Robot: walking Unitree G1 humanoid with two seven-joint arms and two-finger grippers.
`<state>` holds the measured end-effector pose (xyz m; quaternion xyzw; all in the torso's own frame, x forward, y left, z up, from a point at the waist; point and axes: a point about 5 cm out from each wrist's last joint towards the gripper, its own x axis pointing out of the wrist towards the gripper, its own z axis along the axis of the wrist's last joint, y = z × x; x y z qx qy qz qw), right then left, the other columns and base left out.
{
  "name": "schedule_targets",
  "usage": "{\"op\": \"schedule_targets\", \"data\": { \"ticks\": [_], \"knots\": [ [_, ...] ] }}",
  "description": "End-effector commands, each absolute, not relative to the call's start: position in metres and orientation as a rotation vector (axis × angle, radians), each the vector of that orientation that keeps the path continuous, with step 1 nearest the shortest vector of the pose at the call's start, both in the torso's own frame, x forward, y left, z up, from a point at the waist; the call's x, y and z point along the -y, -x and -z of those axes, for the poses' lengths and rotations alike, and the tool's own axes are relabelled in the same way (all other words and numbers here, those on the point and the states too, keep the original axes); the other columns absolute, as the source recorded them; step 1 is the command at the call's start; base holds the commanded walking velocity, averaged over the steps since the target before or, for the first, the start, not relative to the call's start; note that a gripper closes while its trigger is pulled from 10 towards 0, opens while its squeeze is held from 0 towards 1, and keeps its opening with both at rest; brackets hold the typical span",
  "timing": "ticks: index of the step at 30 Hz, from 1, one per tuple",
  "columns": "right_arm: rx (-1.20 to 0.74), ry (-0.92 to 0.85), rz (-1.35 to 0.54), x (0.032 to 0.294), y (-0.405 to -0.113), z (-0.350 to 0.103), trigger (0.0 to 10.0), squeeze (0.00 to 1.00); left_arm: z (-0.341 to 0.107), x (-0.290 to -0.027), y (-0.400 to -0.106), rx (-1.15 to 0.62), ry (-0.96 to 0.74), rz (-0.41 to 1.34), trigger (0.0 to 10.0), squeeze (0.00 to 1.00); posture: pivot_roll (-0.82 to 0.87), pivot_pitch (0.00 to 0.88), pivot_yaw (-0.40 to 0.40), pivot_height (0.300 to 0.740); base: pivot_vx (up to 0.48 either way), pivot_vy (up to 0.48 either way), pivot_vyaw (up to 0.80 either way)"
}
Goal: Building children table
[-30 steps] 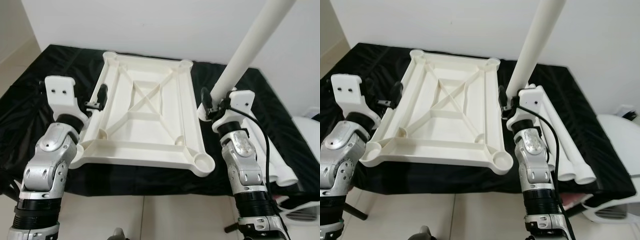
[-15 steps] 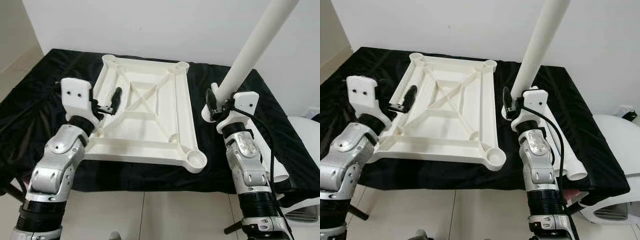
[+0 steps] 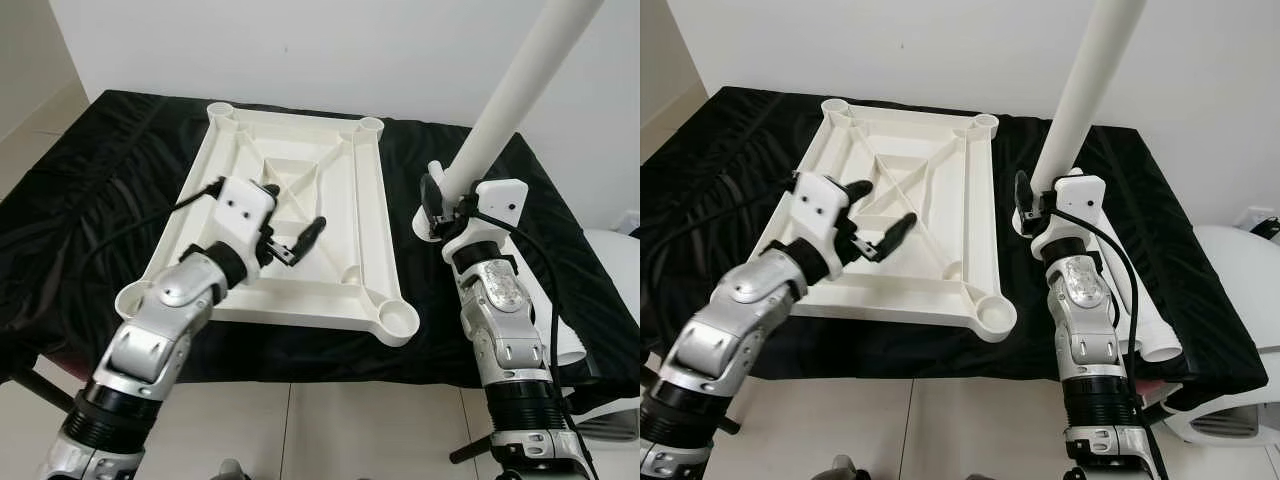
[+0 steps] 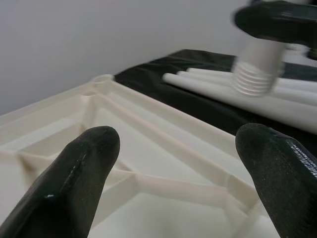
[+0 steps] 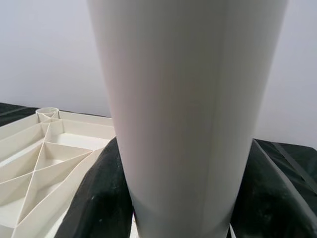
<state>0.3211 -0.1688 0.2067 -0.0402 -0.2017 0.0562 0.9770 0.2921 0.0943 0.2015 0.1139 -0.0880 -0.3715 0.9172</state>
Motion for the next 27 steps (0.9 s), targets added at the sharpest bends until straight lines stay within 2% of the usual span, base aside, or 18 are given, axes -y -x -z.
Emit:
{"op": "schedule_targets", "data": {
  "ticks": [1, 11, 18, 27],
  "knots": [
    [0.417, 0.085, -0.099, 0.175, -0.319, -0.209, 10.0, 0.0, -0.198, -0.088, -0.29, 0.177, -0.266, 0.829, 10.0, 0.0, -0.02, 0.052, -0.023, 0.74, 0.0, 0.0, 0.0],
    [0.403, 0.086, -0.108, 0.181, -0.317, -0.209, 10.0, 0.0, -0.173, -0.07, -0.28, 0.135, -0.444, 1.063, 10.0, 0.0, -0.04, 0.056, -0.019, 0.74, 0.0, 0.0, 0.0],
    [0.385, 0.093, -0.114, 0.183, -0.317, -0.205, 10.0, 0.0, -0.153, -0.071, -0.282, 0.086, -0.582, 1.091, 10.0, 0.0, -0.04, 0.057, -0.016, 0.74, 0.0, 0.0, 0.0],
    [0.379, 0.088, -0.128, 0.18, -0.315, -0.204, 10.0, 0.0, -0.138, -0.067, -0.282, 0.052, -0.626, 1.142, 10.0, 0.0, -0.04, 0.057, -0.015, 0.74, 0.0, 0.0, 0.0]
  ]
}}
